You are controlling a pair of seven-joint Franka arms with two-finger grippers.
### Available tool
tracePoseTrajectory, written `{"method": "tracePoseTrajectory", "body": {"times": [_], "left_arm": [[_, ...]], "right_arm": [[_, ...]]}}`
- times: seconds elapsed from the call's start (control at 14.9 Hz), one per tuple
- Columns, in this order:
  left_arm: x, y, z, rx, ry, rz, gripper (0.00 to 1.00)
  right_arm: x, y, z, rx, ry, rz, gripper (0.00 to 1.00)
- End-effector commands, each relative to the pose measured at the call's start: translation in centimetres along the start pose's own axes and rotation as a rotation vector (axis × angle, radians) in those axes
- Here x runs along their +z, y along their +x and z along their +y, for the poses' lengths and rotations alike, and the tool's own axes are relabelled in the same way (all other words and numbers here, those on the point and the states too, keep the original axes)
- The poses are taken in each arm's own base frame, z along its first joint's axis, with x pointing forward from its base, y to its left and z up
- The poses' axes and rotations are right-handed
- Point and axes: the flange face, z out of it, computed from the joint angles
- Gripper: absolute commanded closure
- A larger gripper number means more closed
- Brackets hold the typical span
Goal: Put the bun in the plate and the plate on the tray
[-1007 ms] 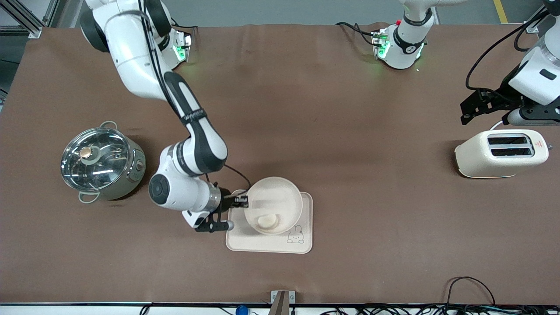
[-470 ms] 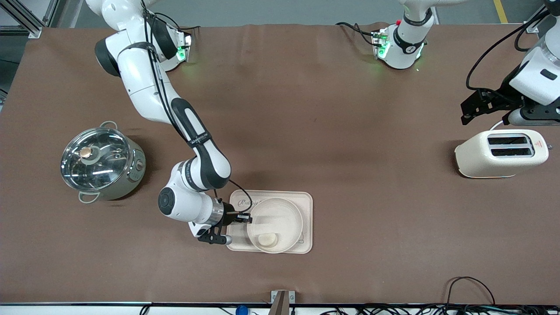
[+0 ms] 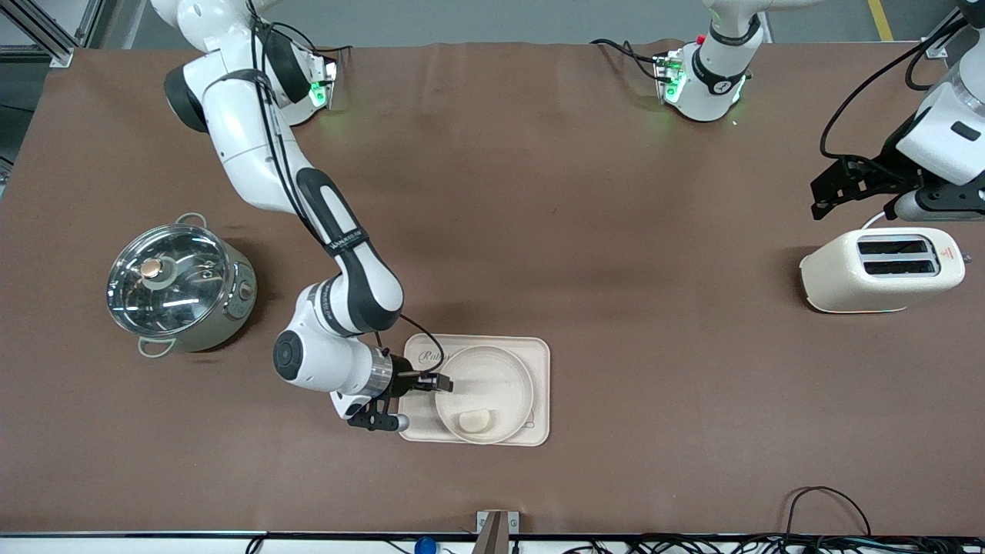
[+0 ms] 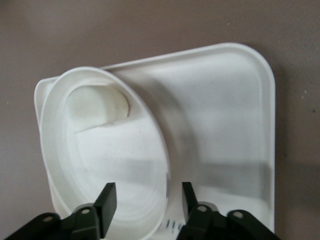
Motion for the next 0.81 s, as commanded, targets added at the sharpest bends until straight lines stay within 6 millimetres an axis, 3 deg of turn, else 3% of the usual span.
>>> {"method": "tracePoseTrajectory", "body": {"times": [0.0,0.07,0.34,0.47,0.74], "left_arm": [[-0.4,0.1,0.0,-0.006,-0.016,0.009,0.0],[-0.4,0.1,0.0,-0.007,-0.016,0.009,0.0],[-0.4,0.1,-0.2,-0.007,-0.016,0.007,0.0],[-0.4,0.1,-0.6,-0.002,-0.013,0.007,0.0],[-0.4,0.1,-0.6,-0.001,-0.015,0.007,0.0]], "right_arm": [[-7.4,0.6,1.2,0.008,-0.034,-0.074,0.0],[-9.3,0.6,1.4,-0.025,-0.098,-0.079,0.0],[-20.2,-2.1,-1.1,-0.151,-0.411,-0.105,0.0],[-27.7,-3.0,-1.7,-0.146,-0.416,-0.058,0.0],[-37.3,-6.5,-2.5,-0.113,-0.411,-0.034,0.0]]}}
